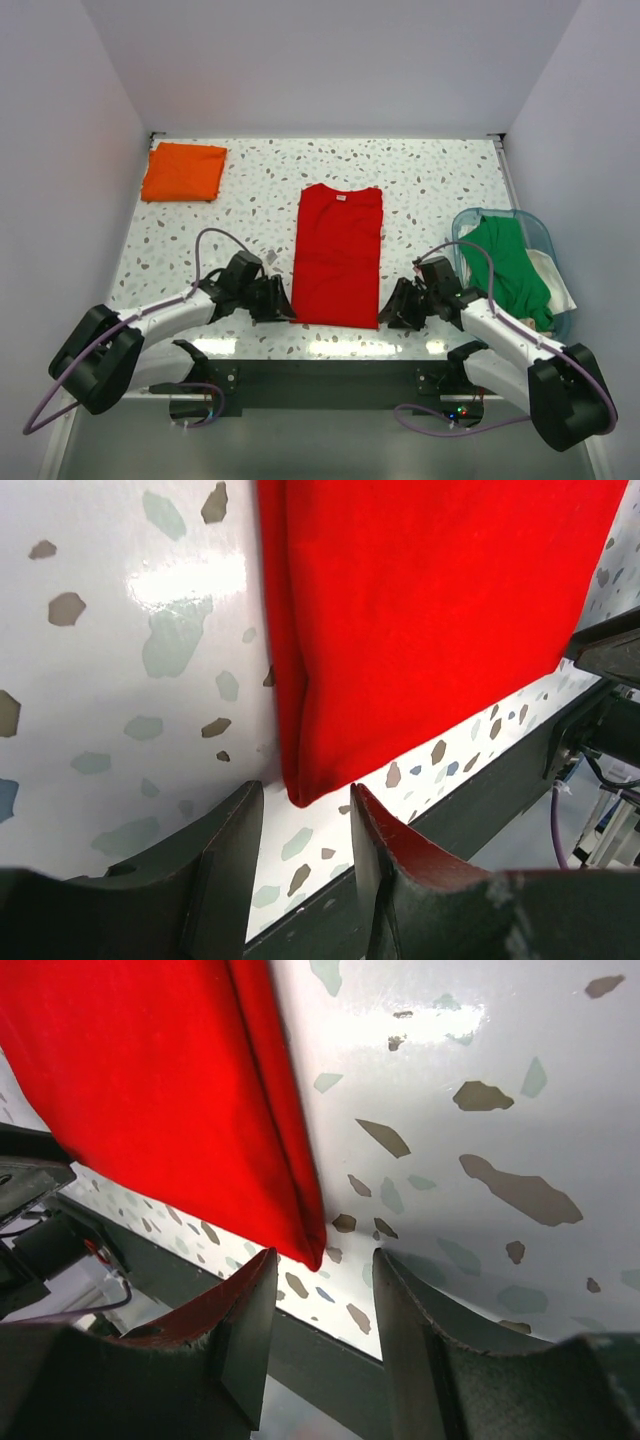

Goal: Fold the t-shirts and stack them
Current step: Fold the tshirt

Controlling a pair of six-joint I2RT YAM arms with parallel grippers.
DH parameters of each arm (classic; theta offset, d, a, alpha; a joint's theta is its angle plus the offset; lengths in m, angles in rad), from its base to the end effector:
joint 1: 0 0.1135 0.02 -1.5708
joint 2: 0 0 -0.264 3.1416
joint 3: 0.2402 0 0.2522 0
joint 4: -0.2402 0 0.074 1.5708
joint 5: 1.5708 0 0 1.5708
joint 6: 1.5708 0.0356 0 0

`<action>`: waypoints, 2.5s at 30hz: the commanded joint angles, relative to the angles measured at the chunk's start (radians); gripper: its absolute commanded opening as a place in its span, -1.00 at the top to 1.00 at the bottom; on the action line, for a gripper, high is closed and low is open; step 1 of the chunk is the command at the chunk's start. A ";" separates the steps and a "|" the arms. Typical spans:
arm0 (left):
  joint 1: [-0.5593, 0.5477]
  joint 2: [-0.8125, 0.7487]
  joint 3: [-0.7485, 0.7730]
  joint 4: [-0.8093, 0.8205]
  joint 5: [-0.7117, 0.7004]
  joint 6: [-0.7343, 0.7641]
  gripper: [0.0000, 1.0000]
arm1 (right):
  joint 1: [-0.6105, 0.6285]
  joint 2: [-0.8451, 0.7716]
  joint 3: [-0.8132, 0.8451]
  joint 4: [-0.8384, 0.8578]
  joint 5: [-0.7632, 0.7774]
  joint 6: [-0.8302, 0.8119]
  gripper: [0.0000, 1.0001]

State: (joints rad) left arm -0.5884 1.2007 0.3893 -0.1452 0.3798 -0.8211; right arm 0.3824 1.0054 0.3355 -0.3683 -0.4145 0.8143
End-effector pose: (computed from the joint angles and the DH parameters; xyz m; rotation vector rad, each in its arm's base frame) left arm 0.1577 -0.1211 0.1358 -0.1528 2.7527 -0.9683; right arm 0.1449 0.0737 0.1395 0.4414 2.7588 0.9132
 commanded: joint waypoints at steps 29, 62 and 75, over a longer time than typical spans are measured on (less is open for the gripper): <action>-0.073 0.043 -0.012 0.016 -0.113 -0.089 0.80 | 0.026 0.091 -0.084 0.210 -0.076 0.066 0.77; -0.277 -0.098 0.384 -0.280 -0.418 -0.036 1.00 | 0.027 -0.268 0.279 -0.271 0.092 -0.172 1.00; -0.039 0.112 0.627 -0.240 -0.286 0.098 1.00 | -0.014 0.077 0.598 -0.114 0.214 -0.168 1.00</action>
State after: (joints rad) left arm -0.6655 1.2675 0.9230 -0.4129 0.0536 -0.7952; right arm 0.3939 1.0172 0.8303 -0.5724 -0.2394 0.6510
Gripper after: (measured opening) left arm 0.019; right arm 0.011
